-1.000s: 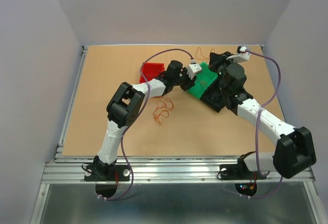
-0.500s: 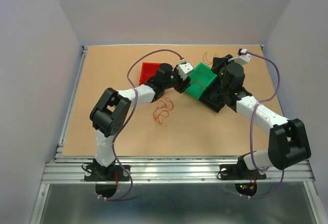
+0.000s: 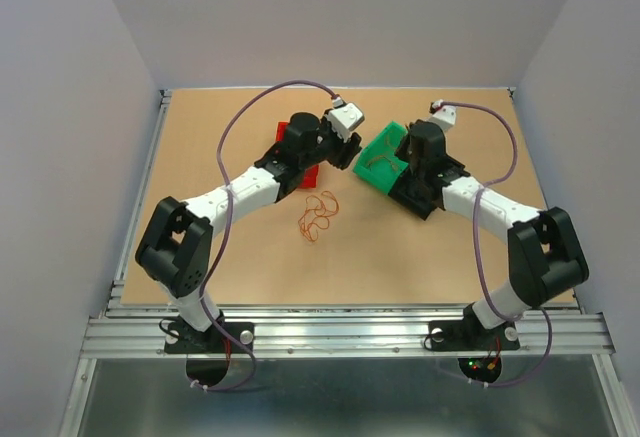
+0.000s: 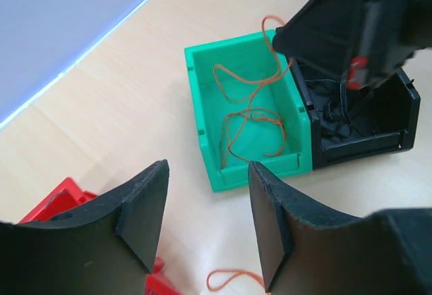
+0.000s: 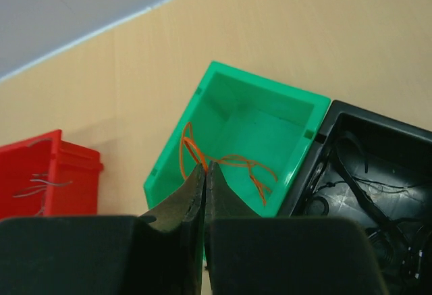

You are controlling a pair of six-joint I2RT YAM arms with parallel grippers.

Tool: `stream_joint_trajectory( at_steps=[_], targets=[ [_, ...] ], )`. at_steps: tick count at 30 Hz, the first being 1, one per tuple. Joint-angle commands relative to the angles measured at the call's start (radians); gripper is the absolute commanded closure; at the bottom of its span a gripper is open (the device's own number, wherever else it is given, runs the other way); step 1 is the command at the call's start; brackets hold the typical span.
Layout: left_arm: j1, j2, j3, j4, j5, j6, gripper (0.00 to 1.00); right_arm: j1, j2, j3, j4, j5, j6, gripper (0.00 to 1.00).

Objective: Untangle the cables

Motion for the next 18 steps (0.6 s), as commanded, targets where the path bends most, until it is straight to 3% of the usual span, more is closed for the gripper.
stream_joint_trajectory(
  at_steps=[1,6,8,16,18],
  targets=[
    [0.001,-0.103,-0.048,-0.05,-0.046,-0.027,0.39,0.032,0.066,0.121,-0.133,0.079,-0.038,1.0],
    [0.001,-0.168,-0.097,-0.035,-0.076,-0.009,0.39,0.071,0.181,0.248,-0.223,0.182,-0.072,1.0],
    [0.001,-0.177,-0.121,-0.023,-0.095,0.01,0.39,0.075,0.295,0.341,-0.351,0.198,-0.08,0.99],
    [0.014,-0.243,-0.23,0.08,-0.135,0.031,0.39,0.077,0.52,0.603,-0.516,0.156,-0.088,0.99],
    [0.014,-0.254,-0.246,0.091,-0.128,0.03,0.39,0.077,0.597,0.663,-0.626,0.153,-0.081,0.99]
  ],
)
